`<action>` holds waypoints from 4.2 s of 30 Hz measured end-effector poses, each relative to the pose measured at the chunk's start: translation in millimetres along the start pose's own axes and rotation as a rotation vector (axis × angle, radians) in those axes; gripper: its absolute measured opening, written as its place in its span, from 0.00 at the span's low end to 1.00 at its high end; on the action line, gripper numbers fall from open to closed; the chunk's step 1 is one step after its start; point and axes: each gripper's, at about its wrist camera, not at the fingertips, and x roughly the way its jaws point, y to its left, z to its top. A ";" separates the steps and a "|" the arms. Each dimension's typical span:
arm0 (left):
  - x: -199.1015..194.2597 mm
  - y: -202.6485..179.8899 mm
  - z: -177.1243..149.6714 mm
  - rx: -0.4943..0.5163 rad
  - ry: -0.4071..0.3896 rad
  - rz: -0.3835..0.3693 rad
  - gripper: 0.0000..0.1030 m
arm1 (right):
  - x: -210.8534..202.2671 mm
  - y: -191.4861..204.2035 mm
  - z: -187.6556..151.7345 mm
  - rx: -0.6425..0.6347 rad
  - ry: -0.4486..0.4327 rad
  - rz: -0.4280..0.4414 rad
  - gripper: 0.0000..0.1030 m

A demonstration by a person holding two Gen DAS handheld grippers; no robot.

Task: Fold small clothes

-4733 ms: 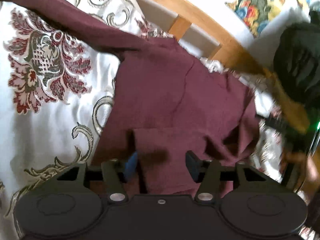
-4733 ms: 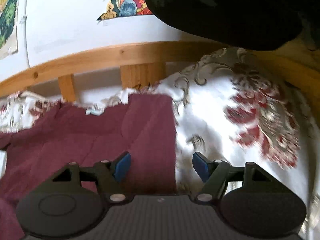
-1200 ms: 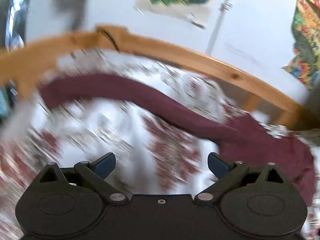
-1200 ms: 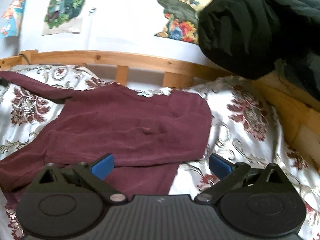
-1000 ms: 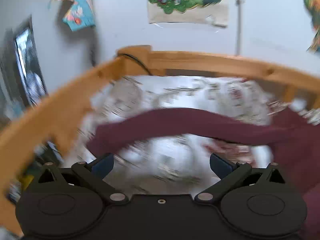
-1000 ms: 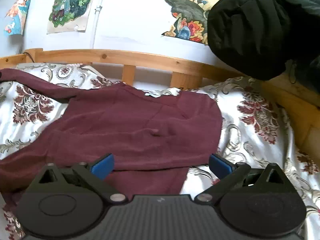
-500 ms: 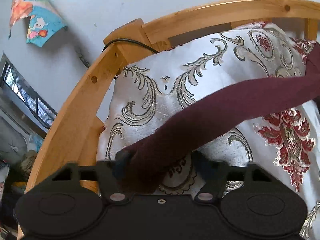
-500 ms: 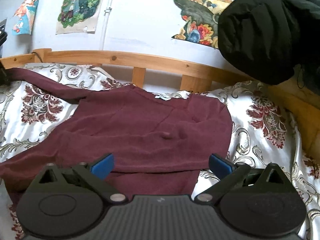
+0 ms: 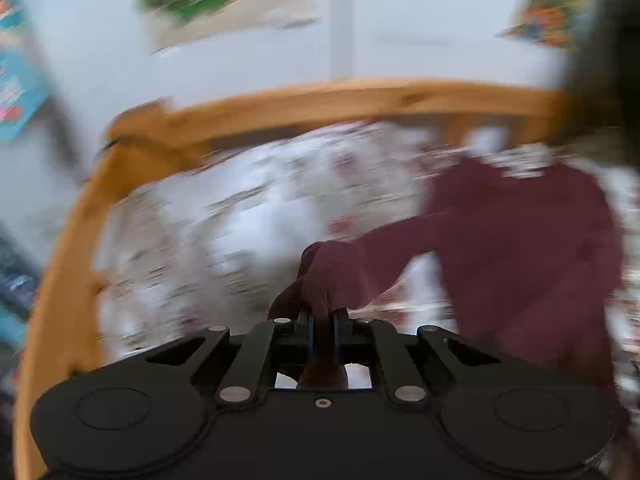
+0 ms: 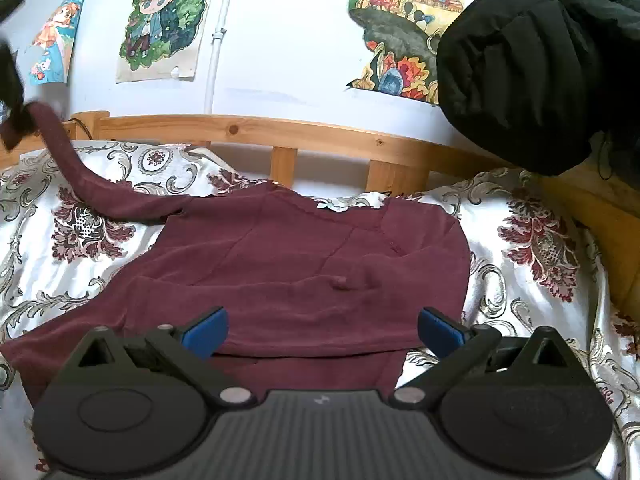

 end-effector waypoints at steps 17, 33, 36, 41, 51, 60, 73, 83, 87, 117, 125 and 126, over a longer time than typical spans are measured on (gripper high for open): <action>24.1 -226.8 -62.0 0.337 0.073 -0.485 0.09 | 2.3 -53.6 0.1 0.165 0.070 -0.128 1.00; 96.0 -218.1 -141.1 0.143 0.147 -0.647 0.82 | 12.7 -91.3 -12.3 0.285 0.096 -0.189 1.00; 99.8 -196.5 -136.3 0.064 0.102 -0.616 0.85 | 16.3 -82.5 -9.1 0.252 0.059 -0.140 1.00; 130.7 -141.1 -117.3 -0.166 -0.028 -0.383 0.82 | 31.5 -64.6 12.5 0.206 0.005 -0.029 1.00; 206.1 -82.6 -104.8 -0.396 -0.104 -0.459 0.36 | 125.8 -10.8 107.6 0.112 0.061 0.308 0.71; 229.5 -66.5 -100.3 -0.497 -0.122 -0.578 0.22 | 248.9 94.2 165.2 0.003 0.287 0.545 0.49; 234.1 -54.8 -104.2 -0.609 -0.144 -0.585 0.02 | 297.7 139.0 170.6 -0.104 0.454 0.457 0.04; 207.5 -16.3 -110.4 -0.782 -0.363 -0.458 0.01 | 308.9 135.9 222.8 0.006 0.133 0.592 0.04; 212.0 -17.0 -108.4 -0.759 -0.349 -0.396 0.03 | 330.2 140.0 212.3 -0.009 0.148 0.531 0.04; 169.2 -67.7 -124.5 -0.528 -0.131 -0.320 0.58 | 102.2 5.4 -1.9 0.368 0.282 0.292 0.70; 169.9 -92.7 -135.8 -0.450 -0.057 -0.406 0.50 | 86.0 31.3 -21.4 0.302 0.368 0.371 0.28; 172.1 -93.7 -135.9 -0.452 -0.056 -0.411 0.50 | 86.9 35.5 -21.3 0.274 0.378 0.374 0.04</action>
